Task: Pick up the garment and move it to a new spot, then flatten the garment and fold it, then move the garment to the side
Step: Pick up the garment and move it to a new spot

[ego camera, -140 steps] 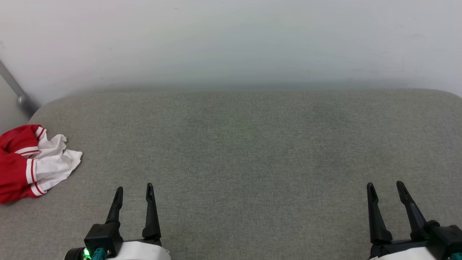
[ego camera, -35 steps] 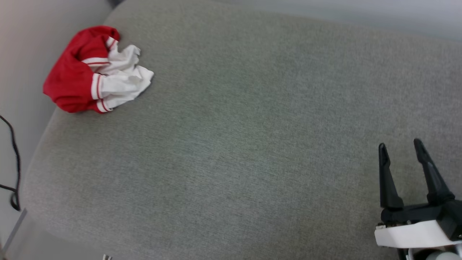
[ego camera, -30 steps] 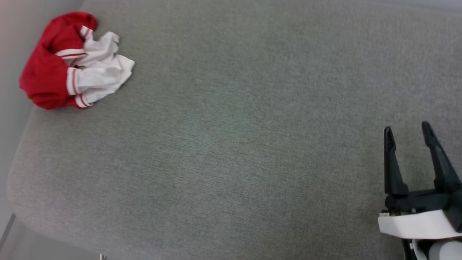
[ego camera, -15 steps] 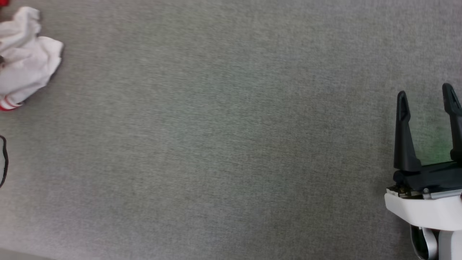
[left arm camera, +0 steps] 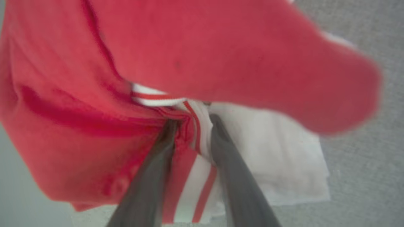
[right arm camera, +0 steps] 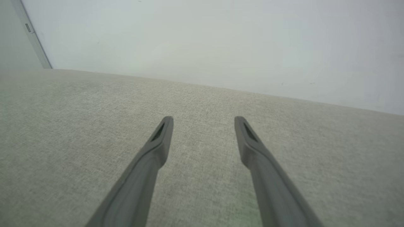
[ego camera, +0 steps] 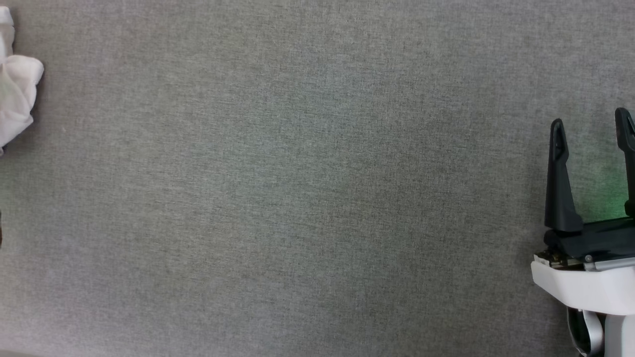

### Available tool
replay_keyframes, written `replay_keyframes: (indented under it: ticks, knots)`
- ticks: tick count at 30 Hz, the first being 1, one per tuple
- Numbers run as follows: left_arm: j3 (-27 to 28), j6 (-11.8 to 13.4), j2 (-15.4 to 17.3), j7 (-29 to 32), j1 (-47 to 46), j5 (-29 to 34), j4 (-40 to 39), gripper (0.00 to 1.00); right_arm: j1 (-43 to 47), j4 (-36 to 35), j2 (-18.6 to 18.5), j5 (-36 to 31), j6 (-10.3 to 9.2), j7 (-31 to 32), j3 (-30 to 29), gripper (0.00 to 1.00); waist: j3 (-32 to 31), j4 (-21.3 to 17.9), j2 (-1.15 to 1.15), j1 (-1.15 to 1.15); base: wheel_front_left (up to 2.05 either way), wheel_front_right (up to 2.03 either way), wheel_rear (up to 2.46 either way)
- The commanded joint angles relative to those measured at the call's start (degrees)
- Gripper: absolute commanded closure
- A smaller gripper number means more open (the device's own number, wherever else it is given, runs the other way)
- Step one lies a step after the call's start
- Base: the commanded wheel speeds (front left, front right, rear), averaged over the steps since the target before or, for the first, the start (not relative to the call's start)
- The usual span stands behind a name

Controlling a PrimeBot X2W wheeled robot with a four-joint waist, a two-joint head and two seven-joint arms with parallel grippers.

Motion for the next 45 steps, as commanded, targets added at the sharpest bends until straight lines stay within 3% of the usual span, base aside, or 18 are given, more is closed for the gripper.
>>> replay_keyframes:
  ticks: [1,11,19,23,32,45]
  knots:
    - [-1.4,-0.1,-1.1,0.0,1.6,0.1,0.9,1.0,-0.6,0.0,0.1,-0.1,-0.04,-0.1,0.1,0.0,-0.5,0.2,0.0,-0.01,0.0,0.0,0.0]
    - [-4.9,0.0,5.0,-3.1,-0.6,-0.2,-2.3,1.0,2.1,5.0,0.1,2.7,-0.04,-0.1,2.3,0.0,-10.6,0.0,0.0,-0.01,0.0,0.0,0.0]
    - [-12.8,0.0,9.8,-2.2,-4.4,0.1,-12.5,1.0,5.0,8.9,0.1,5.2,-0.03,-0.1,3.2,0.0,-19.8,-1.0,0.0,-0.01,0.0,0.0,0.0]
    - [-18.2,0.0,10.5,-1.1,-8.4,-0.1,-18.4,1.0,6.4,10.8,0.1,6.5,-0.04,-0.1,3.6,0.0,-23.7,-2.4,0.0,-0.01,0.0,0.0,0.0]
    - [-28.6,0.0,7.3,1.4,-17.8,-1.1,-27.9,1.0,9.7,12.6,0.1,9.2,-0.03,-0.1,4.9,0.0,-30.0,-8.5,0.0,-0.01,0.0,0.0,0.0]
    - [-39.6,0.0,-1.7,-0.9,-26.6,-4.9,-32.5,1.0,14.0,13.6,0.1,9.8,-0.03,-0.1,5.4,0.0,-36.8,-19.7,0.0,-0.01,0.0,0.0,0.0]
